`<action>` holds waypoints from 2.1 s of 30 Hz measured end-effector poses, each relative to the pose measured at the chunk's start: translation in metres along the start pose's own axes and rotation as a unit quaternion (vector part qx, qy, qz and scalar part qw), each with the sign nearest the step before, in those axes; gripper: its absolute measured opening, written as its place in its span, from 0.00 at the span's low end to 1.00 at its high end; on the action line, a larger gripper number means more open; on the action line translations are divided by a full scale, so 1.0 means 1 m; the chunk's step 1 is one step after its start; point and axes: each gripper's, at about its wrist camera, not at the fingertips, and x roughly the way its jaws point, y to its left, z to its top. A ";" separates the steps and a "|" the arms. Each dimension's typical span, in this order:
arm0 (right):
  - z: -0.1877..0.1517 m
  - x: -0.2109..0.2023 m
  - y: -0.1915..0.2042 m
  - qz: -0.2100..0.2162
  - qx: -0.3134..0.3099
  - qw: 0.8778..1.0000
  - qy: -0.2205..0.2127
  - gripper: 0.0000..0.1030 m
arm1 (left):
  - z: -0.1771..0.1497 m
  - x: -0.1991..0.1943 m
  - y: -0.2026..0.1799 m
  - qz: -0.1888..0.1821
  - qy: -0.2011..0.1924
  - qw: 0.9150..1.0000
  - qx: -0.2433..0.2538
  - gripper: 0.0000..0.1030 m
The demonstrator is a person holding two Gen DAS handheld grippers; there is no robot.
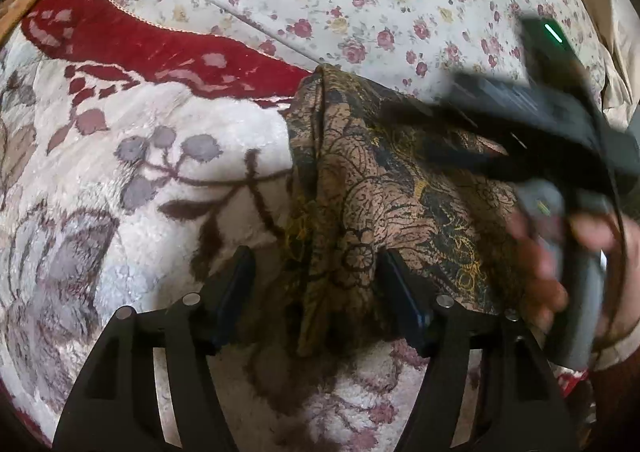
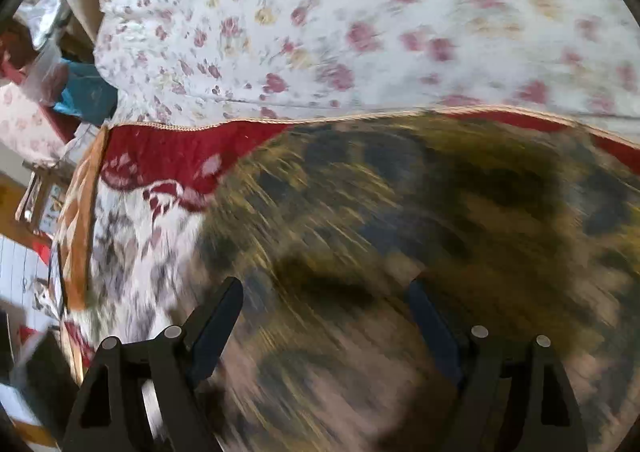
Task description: Fold small clothes
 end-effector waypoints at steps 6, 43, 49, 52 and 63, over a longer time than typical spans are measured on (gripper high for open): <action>0.027 0.052 0.060 -0.047 -0.092 0.992 0.074 0.98 | 0.009 0.001 0.015 -0.038 0.005 0.998 -0.044 0.67; 0.004 -0.162 -0.117 -0.056 -0.075 0.993 -0.068 0.14 | 0.019 -0.004 -0.247 -0.230 0.051 0.949 0.210 0.34; -0.012 -0.195 -0.214 -0.079 0.023 0.993 -0.088 0.04 | -0.002 0.037 -0.311 -0.244 0.101 0.934 0.242 0.25; -0.028 -0.192 -0.240 -0.014 0.070 0.994 -0.084 0.06 | 0.001 0.037 -0.295 -0.250 0.113 0.940 0.204 0.25; -0.046 -0.126 -0.211 0.148 0.133 0.977 -0.080 0.72 | 0.016 0.008 -0.182 -0.151 0.048 0.976 0.150 0.48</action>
